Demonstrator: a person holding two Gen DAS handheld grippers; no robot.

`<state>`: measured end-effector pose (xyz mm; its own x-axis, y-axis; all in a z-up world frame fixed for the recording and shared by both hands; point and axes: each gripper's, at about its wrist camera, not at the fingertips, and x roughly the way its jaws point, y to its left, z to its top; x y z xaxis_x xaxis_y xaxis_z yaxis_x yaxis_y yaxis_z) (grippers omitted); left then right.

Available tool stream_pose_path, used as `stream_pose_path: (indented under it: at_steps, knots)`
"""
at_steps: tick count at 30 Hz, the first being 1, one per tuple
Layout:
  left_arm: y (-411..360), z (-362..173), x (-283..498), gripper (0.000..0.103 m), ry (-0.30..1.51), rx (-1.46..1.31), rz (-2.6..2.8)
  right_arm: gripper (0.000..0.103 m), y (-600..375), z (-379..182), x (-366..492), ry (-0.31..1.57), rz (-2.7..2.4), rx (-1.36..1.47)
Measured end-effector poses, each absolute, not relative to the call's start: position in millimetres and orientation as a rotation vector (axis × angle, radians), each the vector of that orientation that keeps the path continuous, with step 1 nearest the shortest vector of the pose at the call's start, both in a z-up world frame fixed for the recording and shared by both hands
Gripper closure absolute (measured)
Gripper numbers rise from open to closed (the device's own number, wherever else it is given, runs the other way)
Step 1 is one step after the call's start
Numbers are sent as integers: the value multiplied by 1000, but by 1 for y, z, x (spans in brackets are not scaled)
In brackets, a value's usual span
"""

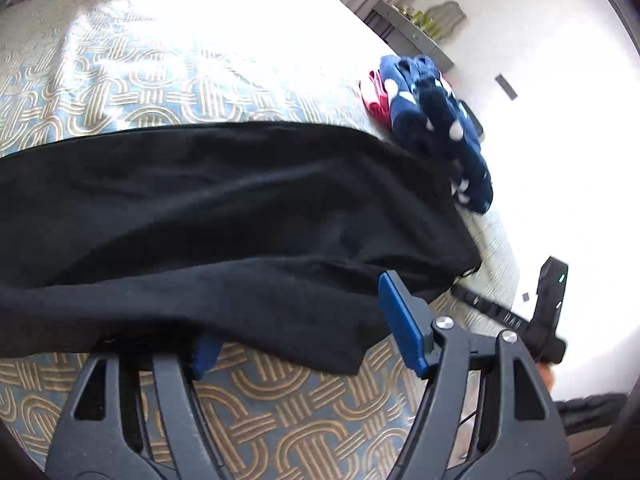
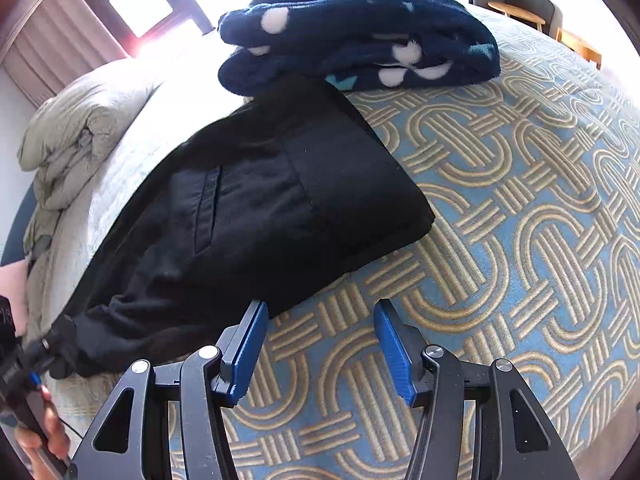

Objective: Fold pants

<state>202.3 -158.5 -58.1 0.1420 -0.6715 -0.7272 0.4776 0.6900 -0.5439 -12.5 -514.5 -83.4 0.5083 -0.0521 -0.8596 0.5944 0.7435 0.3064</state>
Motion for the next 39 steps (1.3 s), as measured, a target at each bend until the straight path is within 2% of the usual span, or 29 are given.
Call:
stream_pose_path:
  at_steps: [8,17,24,27,32,33,34,35,37,39]
  knots:
    - [-154,-79,201,32,1272,-226,-838,41,-512,-85,-7,958,-377,630]
    - [-166,-96,136,30,1326,-129,-981,39,-516,-85,-10,952,-383,624]
    - [-216,-91,128,30,1134,119,-926,39,-519,-83,-9,928,-385,668]
    - [-227,-76,127,30,1055,170,-945,34,-530,-84,-10,907,-397,731]
    - [-229,-76,156,30,1119,122,-978,33,-547,-89,-5,893,-382,837]
    - [-227,-79,163,32,1152,88,-979,33,-548,-90,-3,894,-382,842]
    - [-223,-82,170,40,1188,43,-982,33,-549,-90,1,892,-380,847]
    - [-220,-86,178,44,1230,-6,-984,33,-550,-91,4,896,-377,856]
    - [-213,-91,183,65,1264,-34,-981,32,-551,-93,7,903,-376,873]
    - [-208,-95,184,80,1296,-26,-973,31,-553,-94,10,909,-379,881]
